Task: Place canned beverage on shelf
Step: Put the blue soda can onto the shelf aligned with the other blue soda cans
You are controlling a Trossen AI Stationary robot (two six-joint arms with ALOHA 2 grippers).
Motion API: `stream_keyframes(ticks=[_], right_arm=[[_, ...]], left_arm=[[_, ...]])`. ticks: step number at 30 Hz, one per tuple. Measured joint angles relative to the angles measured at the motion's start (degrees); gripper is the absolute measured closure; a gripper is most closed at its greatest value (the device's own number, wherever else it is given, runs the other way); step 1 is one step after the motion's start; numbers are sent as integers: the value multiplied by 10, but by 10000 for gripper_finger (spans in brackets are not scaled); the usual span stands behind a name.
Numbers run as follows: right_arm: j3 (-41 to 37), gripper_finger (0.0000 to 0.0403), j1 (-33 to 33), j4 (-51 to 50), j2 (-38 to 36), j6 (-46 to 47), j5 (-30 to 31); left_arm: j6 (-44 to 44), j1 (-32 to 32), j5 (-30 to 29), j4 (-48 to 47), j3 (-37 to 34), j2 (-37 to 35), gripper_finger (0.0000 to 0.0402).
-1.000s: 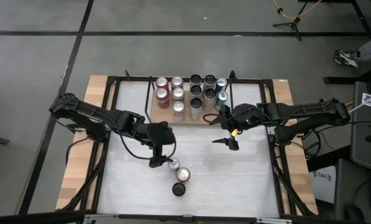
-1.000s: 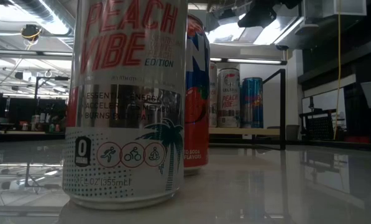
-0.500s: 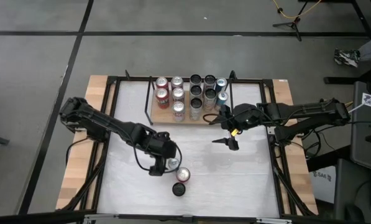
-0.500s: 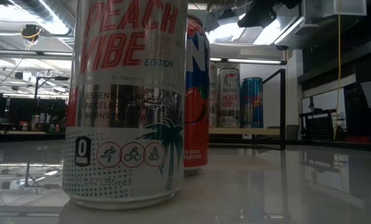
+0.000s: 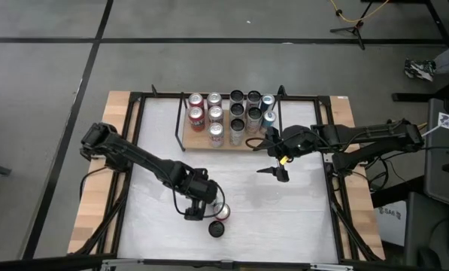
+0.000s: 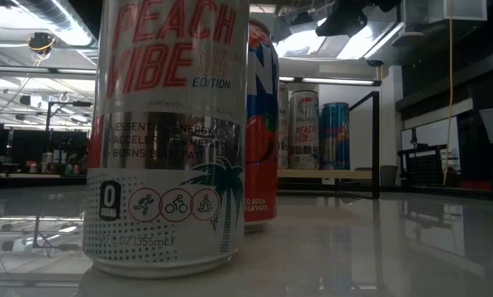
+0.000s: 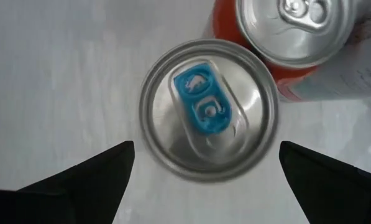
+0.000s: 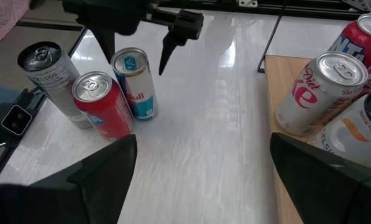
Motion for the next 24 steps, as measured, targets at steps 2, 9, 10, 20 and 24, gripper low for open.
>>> stream_keyframes(ticks=[2, 9, 10, 20, 24], right_arm=[[0, 40, 0, 0, 0, 0, 0], [0, 40, 0, 0, 0, 0, 0], [0, 40, 0, 0, 0, 0, 0], [0, 40, 0, 0, 0, 0, 0], [0, 40, 0, 0, 0, 0, 0]], left_arm=[[-12, 0, -7, 3, 0, 6, 7], [-56, 0, -55, 14, 0, 21, 8], [-56, -1, -61, 15, 0, 21, 8], [-53, -2, -90, 30, 0, 21, 45], [-51, -2, -105, 30, 0, 21, 85]])
